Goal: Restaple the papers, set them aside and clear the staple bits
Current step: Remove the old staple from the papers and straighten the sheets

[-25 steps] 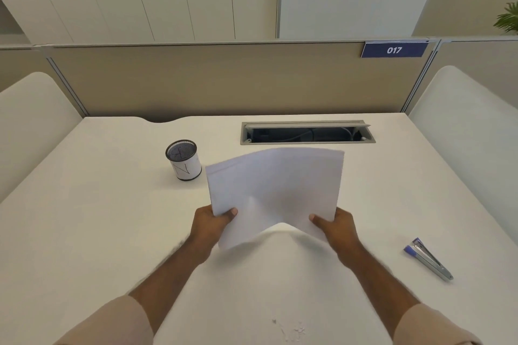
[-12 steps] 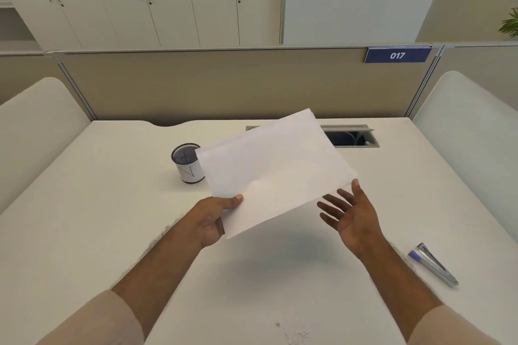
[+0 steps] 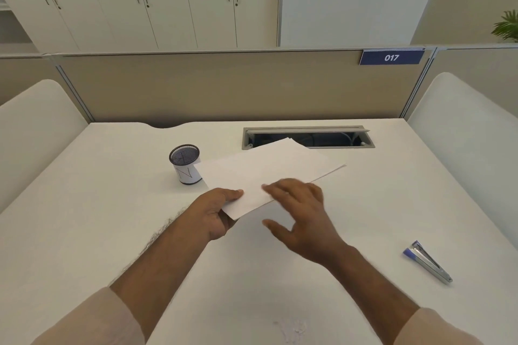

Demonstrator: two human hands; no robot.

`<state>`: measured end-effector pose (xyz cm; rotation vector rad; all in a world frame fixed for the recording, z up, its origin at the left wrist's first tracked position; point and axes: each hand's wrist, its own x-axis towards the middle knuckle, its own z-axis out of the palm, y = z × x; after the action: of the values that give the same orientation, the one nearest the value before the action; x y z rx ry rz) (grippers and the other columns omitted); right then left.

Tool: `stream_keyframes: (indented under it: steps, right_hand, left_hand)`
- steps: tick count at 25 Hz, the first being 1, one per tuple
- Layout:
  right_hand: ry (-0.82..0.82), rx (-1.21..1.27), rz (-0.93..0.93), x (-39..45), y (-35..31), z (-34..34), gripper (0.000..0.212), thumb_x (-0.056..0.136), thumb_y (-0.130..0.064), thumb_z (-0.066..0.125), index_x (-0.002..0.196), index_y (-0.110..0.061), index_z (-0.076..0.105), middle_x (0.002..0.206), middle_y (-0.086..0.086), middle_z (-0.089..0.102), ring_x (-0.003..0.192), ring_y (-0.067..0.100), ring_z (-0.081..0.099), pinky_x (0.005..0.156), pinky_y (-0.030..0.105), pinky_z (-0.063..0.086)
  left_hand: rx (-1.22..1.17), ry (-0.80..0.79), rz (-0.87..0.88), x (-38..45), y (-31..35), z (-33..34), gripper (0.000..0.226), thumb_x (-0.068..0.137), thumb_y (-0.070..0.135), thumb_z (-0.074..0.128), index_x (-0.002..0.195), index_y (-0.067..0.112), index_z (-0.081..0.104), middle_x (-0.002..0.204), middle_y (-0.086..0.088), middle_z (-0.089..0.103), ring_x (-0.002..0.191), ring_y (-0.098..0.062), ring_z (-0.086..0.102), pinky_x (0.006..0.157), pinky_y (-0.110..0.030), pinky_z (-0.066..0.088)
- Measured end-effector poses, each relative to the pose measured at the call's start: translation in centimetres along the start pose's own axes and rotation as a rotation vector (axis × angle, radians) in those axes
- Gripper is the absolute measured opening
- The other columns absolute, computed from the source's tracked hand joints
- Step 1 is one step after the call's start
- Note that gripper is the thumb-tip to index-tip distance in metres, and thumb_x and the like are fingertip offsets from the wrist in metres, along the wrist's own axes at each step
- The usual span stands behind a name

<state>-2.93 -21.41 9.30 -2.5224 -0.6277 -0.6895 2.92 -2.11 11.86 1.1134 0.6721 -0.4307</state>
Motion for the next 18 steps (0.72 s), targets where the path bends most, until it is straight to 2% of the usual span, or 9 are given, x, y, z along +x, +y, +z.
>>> stream_keyframes:
  steps: [2, 5, 7, 8, 11, 13, 15, 17, 18]
  right_hand:
    - [-0.054, -0.029, -0.055, 0.6, -0.6, 1.0, 0.039, 0.088, -0.037, 0.064, 0.125, -0.026, 0.06, 0.117, -0.006, 0.062, 0.113, 0.013, 0.053, 0.098, 0.034, 0.031]
    - [0.063, -0.018, -0.077, 1.5, -0.7, 1.3, 0.02, 0.087, -0.021, 0.064, 0.105, -0.019, 0.071, 0.096, -0.002, 0.07, 0.09, 0.017, 0.063, 0.083, 0.03, 0.038]
    - [0.112, -0.02, -0.088, 2.1, -0.9, 0.9, 0.018, 0.085, -0.018, 0.063, 0.099, -0.015, 0.074, 0.091, 0.001, 0.073, 0.082, 0.019, 0.065, 0.076, 0.026, 0.042]
    - [0.133, 0.0, -0.074, 2.5, -0.9, 0.5, 0.018, 0.085, -0.016, 0.062, 0.098, -0.013, 0.074, 0.09, 0.002, 0.074, 0.08, 0.019, 0.066, 0.073, 0.025, 0.045]
    - [0.246, 0.171, 0.104, 4.0, -0.5, -1.2, 0.016, 0.086, -0.01, 0.061, 0.097, -0.011, 0.073, 0.09, 0.003, 0.073, 0.08, 0.018, 0.065, 0.07, 0.027, 0.053]
    - [0.341, 0.348, 0.291, 5.1, 0.4, -2.8, 0.013, 0.089, -0.008, 0.062, 0.093, -0.015, 0.072, 0.085, -0.003, 0.071, 0.077, 0.013, 0.063, 0.071, 0.027, 0.052]
    - [0.355, 0.618, 0.494, 5.9, 1.0, -4.3, 0.014, 0.092, -0.011, 0.062, 0.089, -0.02, 0.073, 0.081, -0.004, 0.072, 0.073, 0.012, 0.065, 0.069, 0.03, 0.055]
    - [0.323, 0.842, 0.631, 6.3, 1.5, -5.1, 0.014, 0.092, -0.013, 0.062, 0.09, -0.02, 0.074, 0.084, -0.001, 0.074, 0.073, 0.015, 0.068, 0.069, 0.033, 0.059]
    - [0.305, 0.893, 0.67, 6.4, 1.8, -5.3, 0.013, 0.092, -0.013, 0.063, 0.092, -0.019, 0.074, 0.087, 0.002, 0.075, 0.076, 0.018, 0.07, 0.071, 0.034, 0.06]
  left_hand:
    - [-0.008, -0.01, 0.006, -0.8, 0.2, 0.5, 0.012, 0.082, -0.006, 0.069, 0.086, 0.003, 0.062, 0.076, -0.011, 0.069, 0.064, -0.021, 0.067, 0.046, -0.026, 0.054]
    - [0.002, -0.036, 0.014, -1.9, 0.3, 0.9, 0.013, 0.082, -0.007, 0.067, 0.093, 0.0, 0.063, 0.081, -0.014, 0.068, 0.069, -0.024, 0.066, 0.044, -0.026, 0.056]
    - [-0.007, -0.081, 0.031, -2.4, 0.5, 0.8, 0.02, 0.086, 0.002, 0.067, 0.105, -0.003, 0.062, 0.088, -0.017, 0.072, 0.075, -0.028, 0.07, 0.054, -0.031, 0.061]
    - [-0.003, -0.131, 0.043, -2.7, 0.7, 0.8, 0.026, 0.089, 0.014, 0.067, 0.109, -0.002, 0.062, 0.093, -0.019, 0.073, 0.08, -0.032, 0.072, 0.06, -0.034, 0.062]
    - [0.102, -0.186, 0.127, -2.5, 1.5, -0.2, 0.055, 0.09, 0.055, 0.055, 0.11, 0.005, 0.063, 0.103, -0.016, 0.074, 0.088, -0.036, 0.072, 0.071, -0.038, 0.058]
    - [0.179, -0.071, 0.311, -1.5, 1.4, -0.9, 0.053, 0.089, 0.058, 0.056, 0.114, 0.011, 0.061, 0.109, -0.01, 0.072, 0.091, -0.029, 0.07, 0.077, -0.038, 0.055]
    - [0.305, 0.033, 0.515, -0.9, 1.0, -1.6, 0.061, 0.078, 0.059, 0.069, 0.121, 0.017, 0.055, 0.12, -0.005, 0.064, 0.103, -0.021, 0.064, 0.087, -0.039, 0.053]
    - [0.317, 0.0, 0.614, -0.5, 1.0, -2.2, 0.071, 0.07, 0.054, 0.08, 0.125, 0.02, 0.05, 0.124, 0.0, 0.061, 0.11, -0.018, 0.063, 0.092, -0.038, 0.052]
    - [0.294, -0.061, 0.638, -0.6, 1.2, -2.3, 0.065, 0.075, 0.045, 0.08, 0.127, 0.019, 0.05, 0.124, 0.001, 0.063, 0.11, -0.018, 0.064, 0.09, -0.036, 0.053]
